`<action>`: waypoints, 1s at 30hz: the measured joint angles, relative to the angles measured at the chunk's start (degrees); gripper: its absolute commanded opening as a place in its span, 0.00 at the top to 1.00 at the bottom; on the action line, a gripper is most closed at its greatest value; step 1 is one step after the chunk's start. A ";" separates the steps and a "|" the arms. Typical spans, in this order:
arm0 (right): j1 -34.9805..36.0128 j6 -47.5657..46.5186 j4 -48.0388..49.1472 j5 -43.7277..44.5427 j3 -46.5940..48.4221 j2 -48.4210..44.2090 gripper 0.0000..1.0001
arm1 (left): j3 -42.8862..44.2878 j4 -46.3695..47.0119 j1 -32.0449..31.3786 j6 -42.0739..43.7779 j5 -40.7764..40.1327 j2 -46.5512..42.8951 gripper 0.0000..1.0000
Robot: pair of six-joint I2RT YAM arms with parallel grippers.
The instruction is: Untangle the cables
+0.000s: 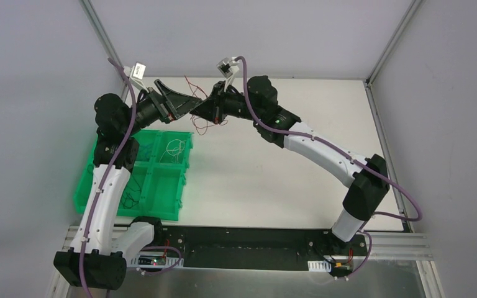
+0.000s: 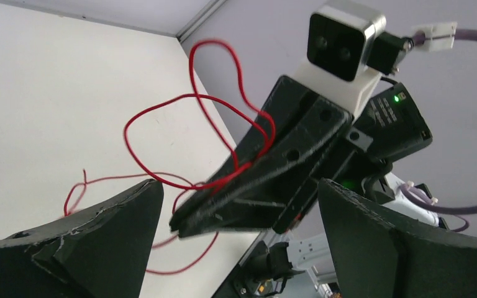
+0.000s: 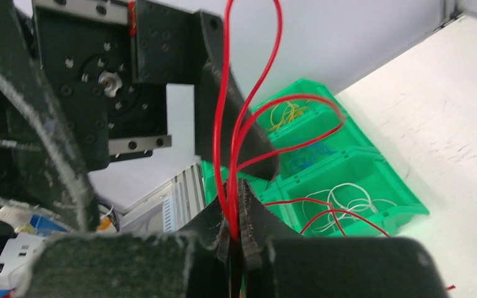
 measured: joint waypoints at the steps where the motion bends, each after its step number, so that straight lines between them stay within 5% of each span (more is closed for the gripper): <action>1: 0.28 0.00 -0.37 -0.20 0.00 0.11 1.00 | 0.22 0.02 -0.02 0.28 -0.52 0.44 0.01; 10: 1.70 -0.20 -2.05 -0.70 0.00 0.55 1.00 | 1.75 -0.94 -1.53 0.37 -3.06 3.67 0.03; 16: 2.01 -1.36 -2.36 -0.68 0.00 1.29 1.00 | 2.01 0.98 -1.53 -3.56 -3.45 4.90 0.44; 20: 2.12 -2.56 -2.67 -0.70 0.00 1.40 1.00 | 2.05 1.99 -1.53 -5.53 -3.61 6.08 0.60; 26: 2.23 -4.44 -3.23 -0.92 0.00 1.49 1.00 | 2.05 2.16 -1.53 -7.02 -3.50 7.02 0.50; 30: 2.27 -4.74 -3.43 -1.88 0.00 2.05 1.00 | 2.05 2.36 -1.90 -7.28 -2.34 7.06 0.59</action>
